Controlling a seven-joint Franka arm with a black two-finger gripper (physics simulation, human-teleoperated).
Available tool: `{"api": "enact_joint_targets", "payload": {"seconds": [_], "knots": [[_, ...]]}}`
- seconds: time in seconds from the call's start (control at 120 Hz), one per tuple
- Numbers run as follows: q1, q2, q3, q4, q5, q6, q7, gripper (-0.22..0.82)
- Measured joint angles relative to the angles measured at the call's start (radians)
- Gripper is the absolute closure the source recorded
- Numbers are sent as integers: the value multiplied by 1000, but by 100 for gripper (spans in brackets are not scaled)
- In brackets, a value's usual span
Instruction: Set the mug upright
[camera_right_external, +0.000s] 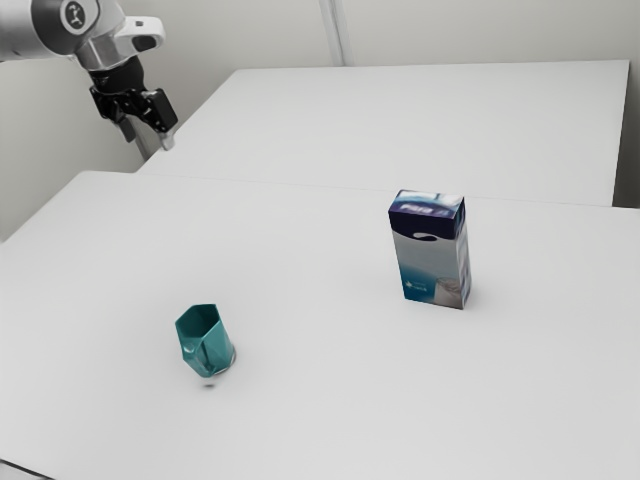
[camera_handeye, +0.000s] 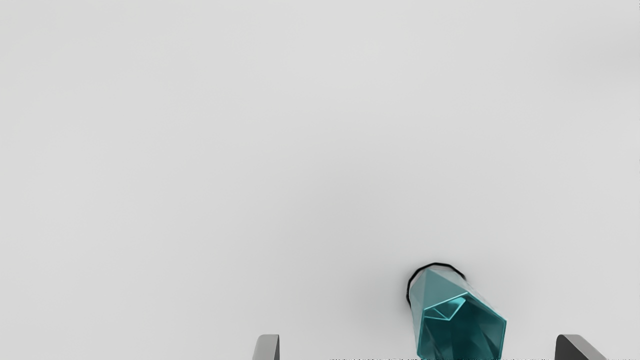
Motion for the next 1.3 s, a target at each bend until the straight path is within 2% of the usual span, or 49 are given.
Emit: {"api": "enact_joint_targets", "payload": {"seconds": [0.317, 1.3], "knots": [[51, 0, 0, 0, 0, -11, -11, 0], [35, 0, 0, 0, 1, -14, -24, 0]]}}
